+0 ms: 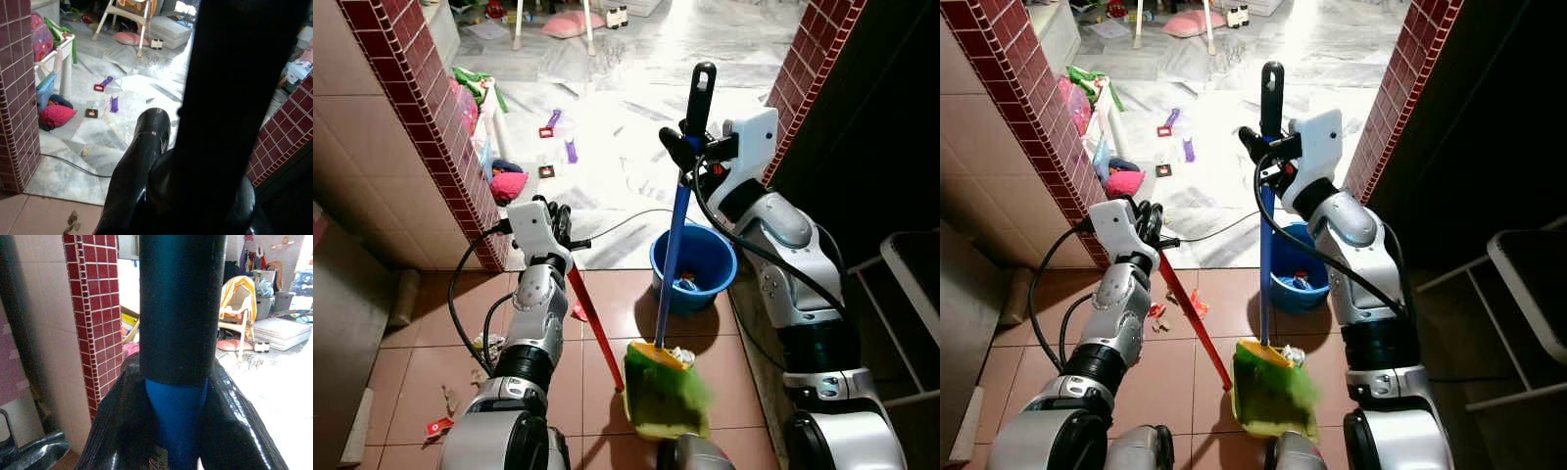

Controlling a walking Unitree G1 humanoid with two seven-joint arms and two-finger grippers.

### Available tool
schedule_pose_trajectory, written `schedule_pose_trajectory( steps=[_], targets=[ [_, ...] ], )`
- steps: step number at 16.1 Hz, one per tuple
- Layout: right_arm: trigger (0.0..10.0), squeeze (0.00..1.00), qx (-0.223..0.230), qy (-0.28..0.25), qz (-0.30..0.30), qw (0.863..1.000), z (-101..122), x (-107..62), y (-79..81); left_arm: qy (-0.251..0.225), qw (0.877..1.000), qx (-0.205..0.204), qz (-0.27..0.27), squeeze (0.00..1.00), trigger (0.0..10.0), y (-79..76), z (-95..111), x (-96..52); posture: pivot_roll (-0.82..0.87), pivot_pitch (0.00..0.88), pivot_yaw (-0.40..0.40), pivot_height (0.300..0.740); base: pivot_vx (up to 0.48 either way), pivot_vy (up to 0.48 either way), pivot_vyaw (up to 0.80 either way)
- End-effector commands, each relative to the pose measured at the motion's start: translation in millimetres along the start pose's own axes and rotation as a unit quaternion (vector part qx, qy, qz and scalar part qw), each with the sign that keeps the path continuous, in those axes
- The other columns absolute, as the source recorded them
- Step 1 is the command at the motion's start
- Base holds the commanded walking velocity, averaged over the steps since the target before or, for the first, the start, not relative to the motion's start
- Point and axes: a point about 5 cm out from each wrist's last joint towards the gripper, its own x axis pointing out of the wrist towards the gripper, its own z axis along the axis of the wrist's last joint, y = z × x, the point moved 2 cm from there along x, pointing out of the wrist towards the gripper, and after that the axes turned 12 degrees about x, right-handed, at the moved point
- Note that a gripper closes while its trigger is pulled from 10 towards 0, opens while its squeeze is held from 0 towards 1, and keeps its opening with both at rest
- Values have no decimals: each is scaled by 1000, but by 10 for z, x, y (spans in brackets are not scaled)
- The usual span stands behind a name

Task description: Sweep floor

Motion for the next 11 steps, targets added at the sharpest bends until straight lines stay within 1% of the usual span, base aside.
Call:
schedule_pose_trajectory(
  steps=[1, 2, 3, 6, 9, 10, 11],
  targets=[
    [10000, 0, -40, -57, 6, 998, 270, 60, 33, -3, 1000, -10, -8, 0, 10000, -57, 30, 25, -100, 35, -6, 740, 0, 0, 0],
    [10000, 0, -58, -61, -1, 996, 287, 54, 14, -6, 1000, -3, -9, 0, 10000, -54, 34, 22, -102, 34, -1, 740, 0, 0, 0],
    [10000, 0, -60, -62, -6, 996, 284, 45, -9, -11, 1000, 11, -10, 0, 10000, -35, 45, 20, -101, 36, -1, 740, 0, 0, 0],
    [10000, 0, -33, -77, -24, 996, 312, 33, -43, -10, 1000, 22, -5, 0, 10000, 49, 20, 2, -101, 40, -1, 740, 0, 0, 0],
    [10000, 0, -11, -97, -52, 994, 377, 63, -109, -10, 999, 34, -1, 0, 10000, 62, 3, -13, -100, 41, -2, 740, 0, 0, 0],
    [10000, 0, -15, -103, -58, 993, 404, 68, -125, -14, 999, 48, -1, 0, 10000, 63, 13, -16, -100, 42, -2, 740, 0, 0, 0],
    [10000, 0, -27, -109, -61, 992, 433, 72, -136, -22, 997, 74, 1, 0, 10000, 71, 32, -18, -100, 42, -2, 740, 0, 0, 0]
  ],
)
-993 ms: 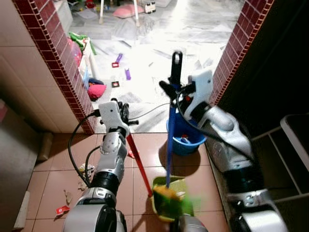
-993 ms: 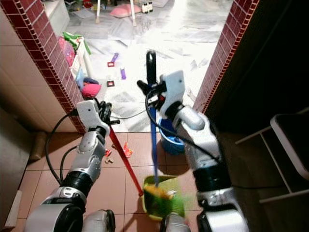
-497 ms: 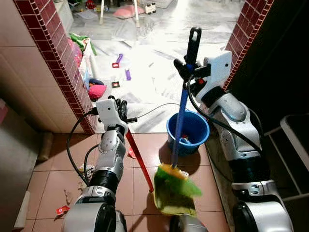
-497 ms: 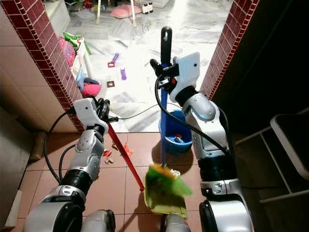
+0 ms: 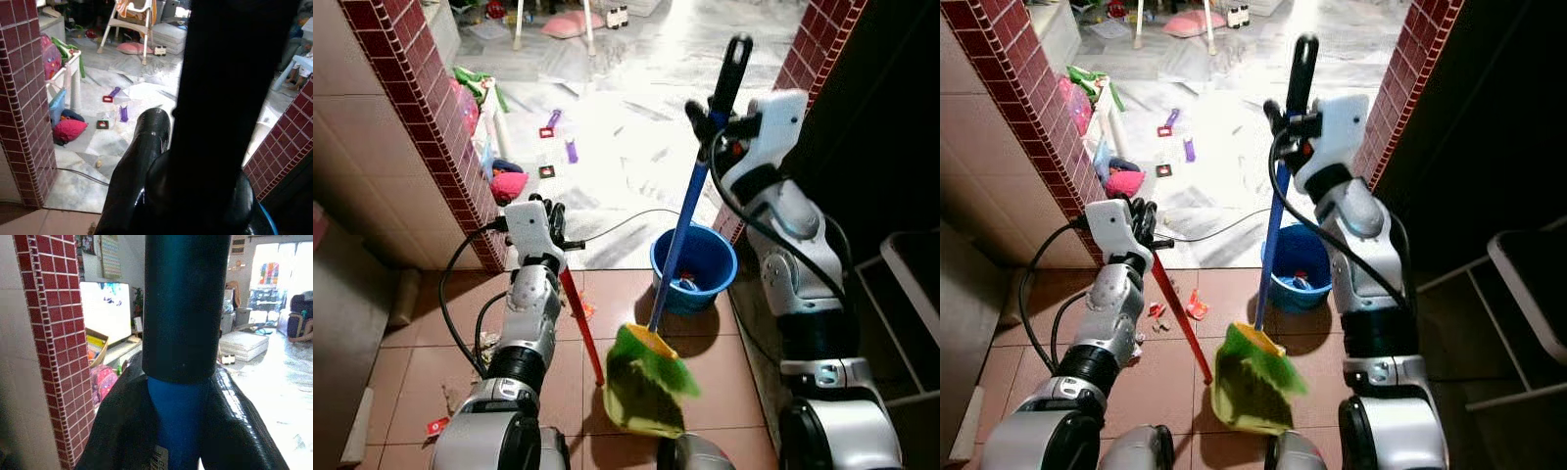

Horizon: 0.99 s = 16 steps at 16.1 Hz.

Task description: Sweep floor

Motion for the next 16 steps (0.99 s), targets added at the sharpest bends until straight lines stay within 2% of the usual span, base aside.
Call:
schedule_pose_trajectory(
  steps=[1, 5, 7, 8, 11, 16],
  targets=[
    [10000, 0, -24, -52, 5, 998, 239, 53, 13, -11, 1000, 28, -1, 0, 10000, -16, 30, 2, -100, 42, -2, 740, 0, 0, 0],
    [10000, 0, -75, -42, 8, 996, 164, 17, 14, -22, 996, 81, -3, 0, 10000, 17, 45, -8, -100, 43, -3, 740, 0, 0, 0],
    [10000, 0, -87, -30, 0, 996, 76, -12, -3, -22, 996, 84, 2, 0, 10000, 31, 35, -14, -100, 43, -3, 740, 0, 0, 0],
    [10000, 0, -89, -13, -9, 996, -45, -50, -19, -23, 996, 86, 2, 0, 10000, 27, 36, -15, -100, 43, -3, 740, 0, 0, 0],
    [10000, 0, -61, 25, -25, 998, -278, -123, -18, -26, 996, 88, 3, 0, 10000, 28, 47, -12, -91, 49, -5, 740, 0, 0, 0],
    [10000, 0, -9, 76, -28, 997, -490, -158, 28, -24, 996, 85, 8, 0, 10000, 24, 45, -9, -94, 47, -5, 740, 0, 0, 0]
  ],
)
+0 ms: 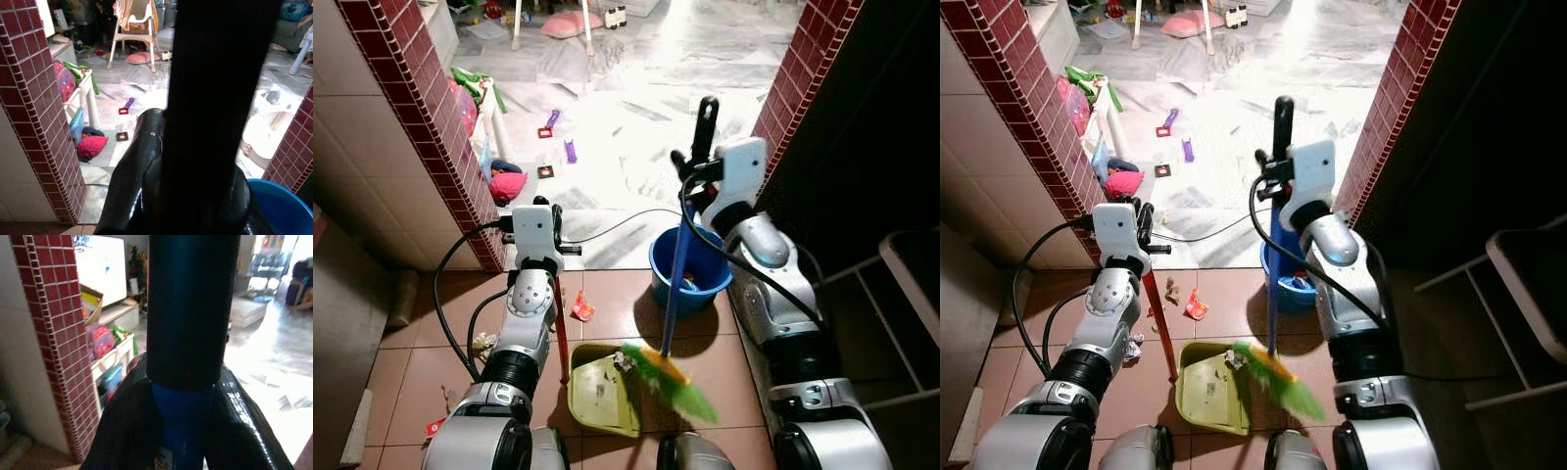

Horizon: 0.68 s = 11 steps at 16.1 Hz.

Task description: Sweep floor

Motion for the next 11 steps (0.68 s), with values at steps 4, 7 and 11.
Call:
schedule_pose_trajectory(
  steps=[4, 7, 11],
  targets=[
    [10000, 0, 66, -43, 22, 997, 279, 51, -24, -13, 1000, -6, 7, 0, 10000, -13, 71, 31, -97, 44, -6, 740, 0, 0, 0],
    [10000, 0, 54, -61, 8, 997, 382, 52, -135, -4, 1000, -16, 21, 0, 10000, 11, 56, 35, -96, 46, -6, 740, 0, 0, 0],
    [10000, 0, 42, -91, 1, 995, 581, 70, -211, 0, 999, -28, 22, 0, 10000, 6, 43, 32, -97, 47, -4, 740, 0, 0, 0]
  ],
)
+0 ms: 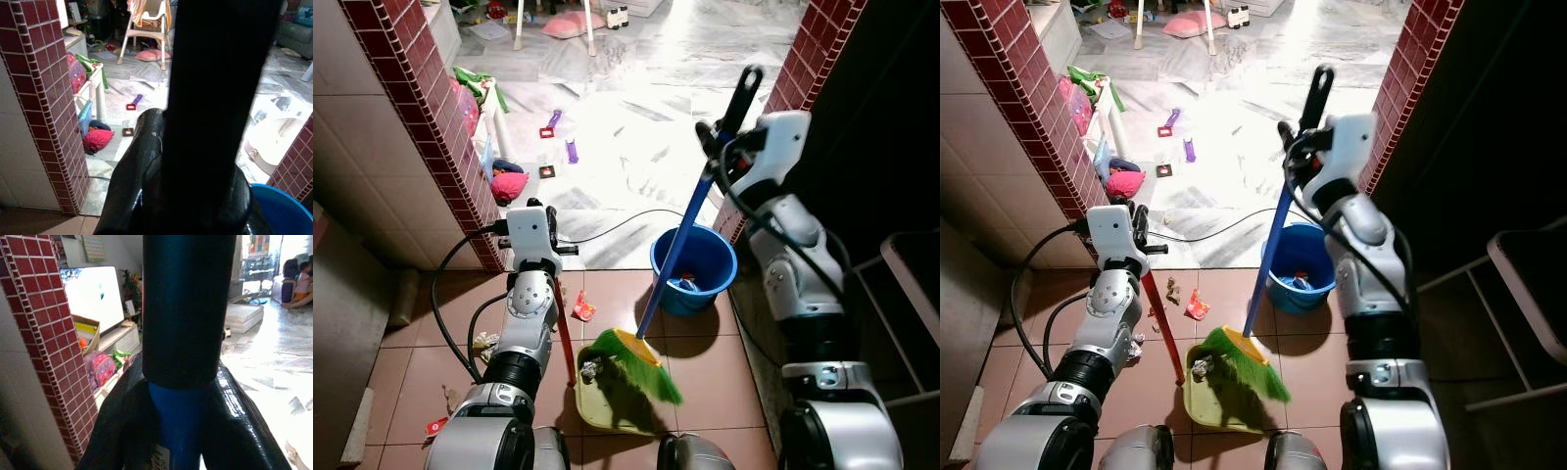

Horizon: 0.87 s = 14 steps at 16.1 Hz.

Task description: Sweep floor

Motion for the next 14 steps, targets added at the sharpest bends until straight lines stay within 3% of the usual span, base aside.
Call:
schedule_pose_trajectory(
  steps=[1, 4, 6, 7, 10, 13, 14],
  targets=[
    [10000, 0, -4, -37, 11, 999, 193, 56, 40, -10, 1000, -3, -3, 0, 10000, -15, 65, 39, -97, 47, -4, 740, 0, 0, 0],
    [10000, 0, -11, -54, 18, 998, 305, 87, 57, -9, 1000, 1, -3, 0, 10000, -12, 62, 42, -100, 44, -3, 740, 0, 0, 0],
    [10000, 0, -57, -49, 14, 997, 275, 65, 42, -15, 1000, -10, -1, 0, 10000, 3, 101, 58, -100, 44, -3, 740, 0, 0, 0],
    [10000, 0, -89, -45, 13, 995, 206, 12, 50, -23, 1000, -19, 7, 0, 10000, 57, 140, 62, -89, 39, -11, 740, 0, 0, 0],
    [10000, 0, -104, -24, -19, 994, 8, -122, -16, -34, 999, -23, 25, 0, 10000, 192, 194, 64, -85, 36, -18, 740, 0, 0, 0],
    [10000, 0, -140, 28, -109, 984, -338, -356, -193, -61, 997, 9, 47, 0, 10000, 388, 308, 51, -67, 34, -30, 740, 0, 0, 0],
    [10000, 0, -142, 33, -114, 983, -375, -378, -202, -64, 997, 10, 49, 0, 10000, 403, 324, 51, -66, 34, -30, 740, 0, 0, 0]
  ],
)
